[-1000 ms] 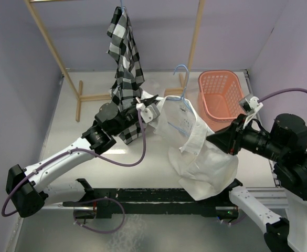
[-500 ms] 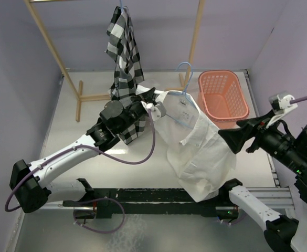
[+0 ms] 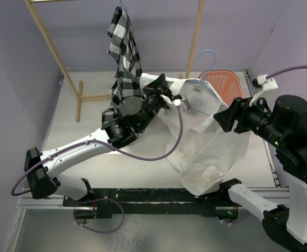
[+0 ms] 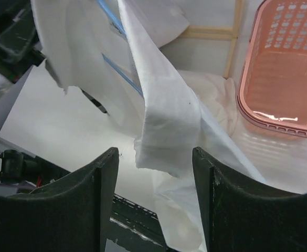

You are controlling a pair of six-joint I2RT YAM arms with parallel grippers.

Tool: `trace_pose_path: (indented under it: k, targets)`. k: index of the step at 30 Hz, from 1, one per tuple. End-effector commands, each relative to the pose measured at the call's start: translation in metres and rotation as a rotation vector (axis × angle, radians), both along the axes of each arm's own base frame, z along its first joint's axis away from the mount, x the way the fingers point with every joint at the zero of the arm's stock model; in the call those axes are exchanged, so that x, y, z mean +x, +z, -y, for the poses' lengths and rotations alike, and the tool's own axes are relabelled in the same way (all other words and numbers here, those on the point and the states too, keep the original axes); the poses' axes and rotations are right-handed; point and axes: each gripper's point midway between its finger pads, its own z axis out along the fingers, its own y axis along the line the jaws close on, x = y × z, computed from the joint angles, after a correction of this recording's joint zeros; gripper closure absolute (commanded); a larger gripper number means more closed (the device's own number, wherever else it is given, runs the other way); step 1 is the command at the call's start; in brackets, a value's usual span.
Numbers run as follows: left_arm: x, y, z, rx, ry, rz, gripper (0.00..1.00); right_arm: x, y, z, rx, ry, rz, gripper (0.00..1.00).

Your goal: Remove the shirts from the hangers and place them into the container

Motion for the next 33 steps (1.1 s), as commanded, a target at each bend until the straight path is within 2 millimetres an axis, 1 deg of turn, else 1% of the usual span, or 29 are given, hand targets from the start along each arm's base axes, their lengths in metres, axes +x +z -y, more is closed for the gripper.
trace_pose_path:
  k: [1,4,7,11,12,13,16,17,19,23,26,29,33]
  targets:
    - [-0.01,0.07,-0.016,-0.091,0.159,0.168,1.0,0.022,0.006,0.004,-0.001,-0.067,0.025,0.41]
    - [-0.015,0.074,-0.009,-0.074,0.189,0.196,1.0,0.027,0.007,0.006,-0.004,-0.09,0.034,0.42]
    - [-0.019,0.077,-0.006,-0.097,0.203,0.196,1.0,0.031,0.002,0.009,-0.019,-0.109,0.024,0.45]
    - [-0.027,0.085,-0.011,-0.131,0.22,0.207,1.0,0.04,-0.015,0.016,-0.065,-0.151,-0.017,0.56]
    - [-0.028,0.087,-0.012,-0.135,0.228,0.213,1.0,0.042,-0.018,0.018,-0.078,-0.167,-0.023,0.6]
    - [-0.029,0.089,-0.015,-0.137,0.237,0.217,1.0,0.044,-0.02,0.021,-0.086,-0.184,-0.026,0.67]
    - [-0.03,0.09,-0.023,-0.134,0.265,0.224,1.0,0.046,-0.023,0.031,-0.113,-0.232,-0.021,0.93]
    - [-0.031,0.091,-0.026,-0.135,0.272,0.227,1.0,0.046,-0.022,0.036,-0.128,-0.256,-0.016,0.99]
    - [-0.033,0.092,-0.037,-0.138,0.3,0.237,1.0,0.044,-0.018,0.052,-0.168,-0.322,0.003,1.0]
    - [-0.033,0.089,-0.063,-0.125,0.368,0.251,1.0,0.036,0.0,0.083,-0.238,-0.45,0.06,1.0]
    - [-0.028,0.083,-0.087,-0.105,0.438,0.262,1.0,0.034,0.011,0.099,-0.275,-0.524,0.068,1.0]
    - [-0.024,0.078,-0.112,-0.091,0.499,0.271,1.0,0.038,0.012,0.108,-0.324,-0.573,0.051,1.0]
    - [-0.028,0.085,-0.149,-0.129,0.533,0.271,1.0,0.038,0.017,0.123,-0.378,-0.649,0.057,1.0]
